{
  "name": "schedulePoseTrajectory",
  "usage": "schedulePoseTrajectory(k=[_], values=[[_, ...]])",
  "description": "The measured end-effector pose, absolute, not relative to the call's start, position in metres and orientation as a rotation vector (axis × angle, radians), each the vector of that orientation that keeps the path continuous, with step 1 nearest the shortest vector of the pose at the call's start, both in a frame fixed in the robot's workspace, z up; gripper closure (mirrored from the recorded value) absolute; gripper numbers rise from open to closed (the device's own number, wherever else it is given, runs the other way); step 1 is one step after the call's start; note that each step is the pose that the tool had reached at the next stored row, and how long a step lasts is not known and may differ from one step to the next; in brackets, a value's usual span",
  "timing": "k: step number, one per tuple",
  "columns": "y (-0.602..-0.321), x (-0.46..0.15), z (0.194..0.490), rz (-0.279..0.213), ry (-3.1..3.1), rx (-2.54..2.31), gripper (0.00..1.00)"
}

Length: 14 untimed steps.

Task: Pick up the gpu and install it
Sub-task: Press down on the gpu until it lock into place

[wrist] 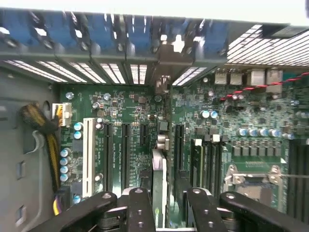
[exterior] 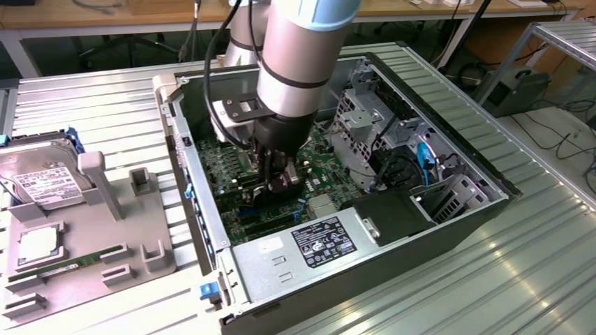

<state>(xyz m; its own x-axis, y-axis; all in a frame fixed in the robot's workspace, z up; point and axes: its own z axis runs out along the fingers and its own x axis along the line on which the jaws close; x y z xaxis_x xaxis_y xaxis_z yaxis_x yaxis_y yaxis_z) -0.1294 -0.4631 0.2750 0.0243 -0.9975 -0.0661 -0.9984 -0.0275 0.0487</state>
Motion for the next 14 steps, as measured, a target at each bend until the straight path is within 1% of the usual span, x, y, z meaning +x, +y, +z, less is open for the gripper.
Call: schedulePoseTrajectory(k=[2, 3, 4, 7, 8, 14], values=[[-0.4631, -0.1294, 0.2805, 0.127, 2.183, -2.240, 0.68], [-0.4628, -0.1296, 0.2803, 0.127, 2.182, -2.240, 0.81], [-0.4625, -0.1300, 0.2801, 0.126, 2.182, -2.239, 0.87], [-0.4621, -0.1328, 0.2786, 0.122, 2.181, -2.239, 0.87], [-0.4618, -0.1344, 0.2775, 0.120, 2.181, -2.239, 0.89], [-0.4585, -0.1365, 0.2706, 0.108, 2.185, -2.243, 0.89]])
